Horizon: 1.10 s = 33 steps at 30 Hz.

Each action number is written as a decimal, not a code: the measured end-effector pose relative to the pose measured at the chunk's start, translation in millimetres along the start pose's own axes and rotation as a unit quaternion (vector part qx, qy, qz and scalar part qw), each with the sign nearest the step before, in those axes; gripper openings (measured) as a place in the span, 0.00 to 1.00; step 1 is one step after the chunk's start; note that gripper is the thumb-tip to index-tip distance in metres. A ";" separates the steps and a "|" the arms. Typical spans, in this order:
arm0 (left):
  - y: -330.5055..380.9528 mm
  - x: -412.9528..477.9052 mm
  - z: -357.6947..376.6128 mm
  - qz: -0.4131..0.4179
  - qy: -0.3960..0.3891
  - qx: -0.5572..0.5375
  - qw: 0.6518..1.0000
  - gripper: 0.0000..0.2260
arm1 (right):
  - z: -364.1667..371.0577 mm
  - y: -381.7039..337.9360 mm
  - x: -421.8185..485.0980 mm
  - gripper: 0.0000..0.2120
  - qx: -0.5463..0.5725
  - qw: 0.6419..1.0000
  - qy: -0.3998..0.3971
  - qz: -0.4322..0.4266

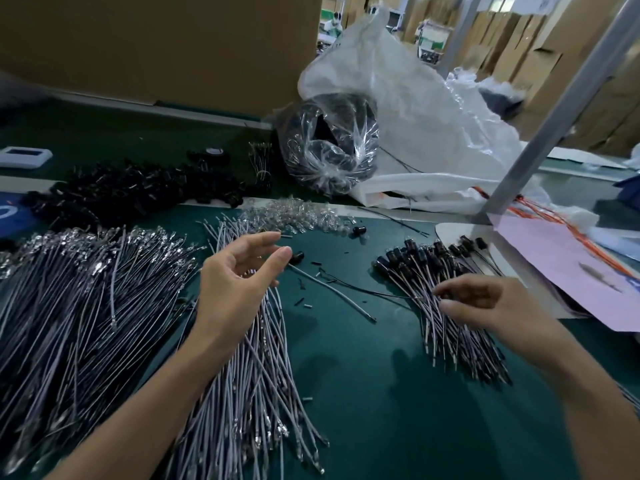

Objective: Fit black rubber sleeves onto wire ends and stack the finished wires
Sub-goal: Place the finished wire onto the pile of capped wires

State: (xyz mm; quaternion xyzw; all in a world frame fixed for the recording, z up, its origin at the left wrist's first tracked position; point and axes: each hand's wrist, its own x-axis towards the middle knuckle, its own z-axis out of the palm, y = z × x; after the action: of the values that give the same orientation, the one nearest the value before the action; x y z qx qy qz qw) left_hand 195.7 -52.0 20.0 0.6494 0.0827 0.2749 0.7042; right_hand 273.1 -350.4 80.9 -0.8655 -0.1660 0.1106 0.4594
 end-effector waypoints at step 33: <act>-6.2 2.3 0.6 -0.013 0.010 0.024 1.000 0.08 | 163.6 -94.2 239.9 0.11 -0.230 0.953 -0.027 -0.196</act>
State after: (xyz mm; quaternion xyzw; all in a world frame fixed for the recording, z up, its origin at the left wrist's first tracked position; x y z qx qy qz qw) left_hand 199.6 -51.5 14.6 0.6623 0.1049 0.2701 0.6909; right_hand 420.1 -83.7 59.5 -0.8948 -0.3662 0.0005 0.2554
